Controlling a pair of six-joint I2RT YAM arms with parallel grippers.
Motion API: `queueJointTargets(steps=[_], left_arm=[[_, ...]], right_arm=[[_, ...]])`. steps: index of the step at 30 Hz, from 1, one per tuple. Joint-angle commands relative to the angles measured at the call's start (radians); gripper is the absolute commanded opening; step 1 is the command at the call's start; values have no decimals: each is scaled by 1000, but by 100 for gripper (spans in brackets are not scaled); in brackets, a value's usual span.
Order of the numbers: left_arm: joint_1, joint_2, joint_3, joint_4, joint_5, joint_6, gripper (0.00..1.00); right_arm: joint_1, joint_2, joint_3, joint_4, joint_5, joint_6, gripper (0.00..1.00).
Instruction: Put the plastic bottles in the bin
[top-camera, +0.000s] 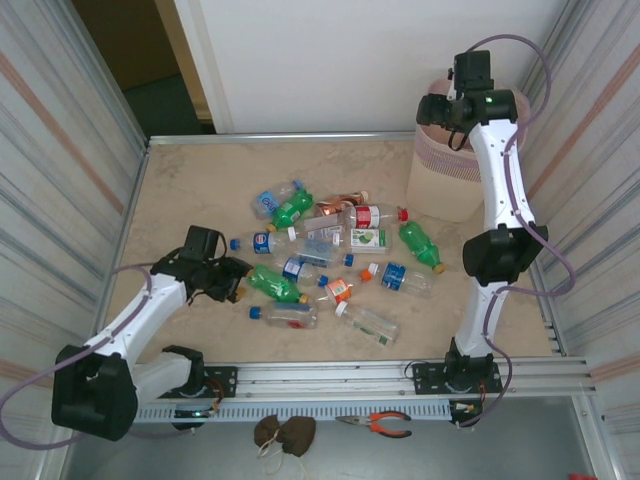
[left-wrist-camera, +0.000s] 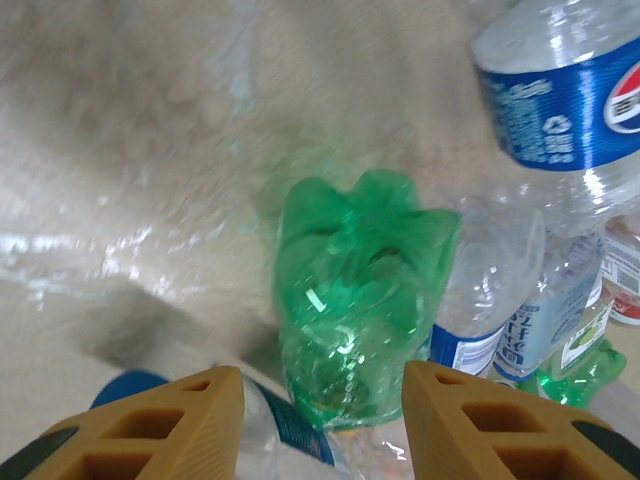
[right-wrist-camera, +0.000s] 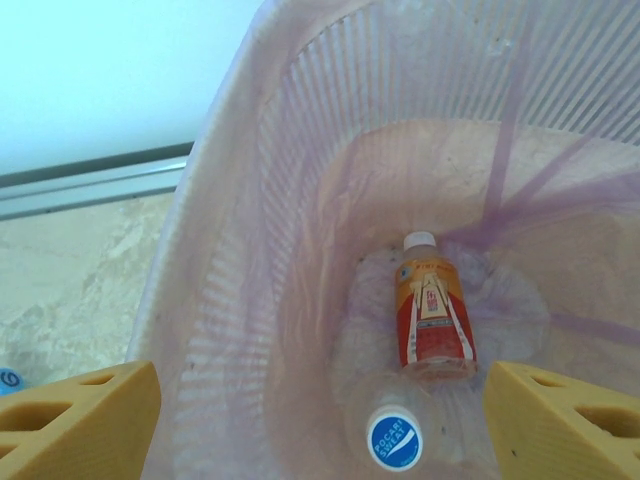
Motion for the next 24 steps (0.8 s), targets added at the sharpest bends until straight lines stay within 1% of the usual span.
queueJointTargets(steps=[1,4,6,8,10,12,16,20,24], left_arm=[[-61,-69,-63,-79,15,-228,48],[-148,-127,-119,-76,-36,-378,50],[-193,-150,-142,-75,-69,-452,51],[-222,-161,-157,-77,-82,-507,52],[-245,-164,-161,-81,-100,-545,56],[-253,-154,-163,-80,-105,-581,58],[-258,-125,-161,-67,-111,-607,60],[-258,-105,-185,14,-123,-640,60],[-257,-68,-193,57,-136,-663,58]], right_arm=[[10,-74,-31,12,42,-32,82],[13,-109,-60,37,43,-28,82],[16,-127,-69,46,40,-22,82],[19,-142,-78,51,38,-21,82],[24,-152,-85,56,40,-21,82],[26,-162,-91,56,42,-20,82],[29,-181,-121,63,43,-22,82],[29,-198,-143,73,44,-22,81],[33,-210,-155,72,44,-25,81]])
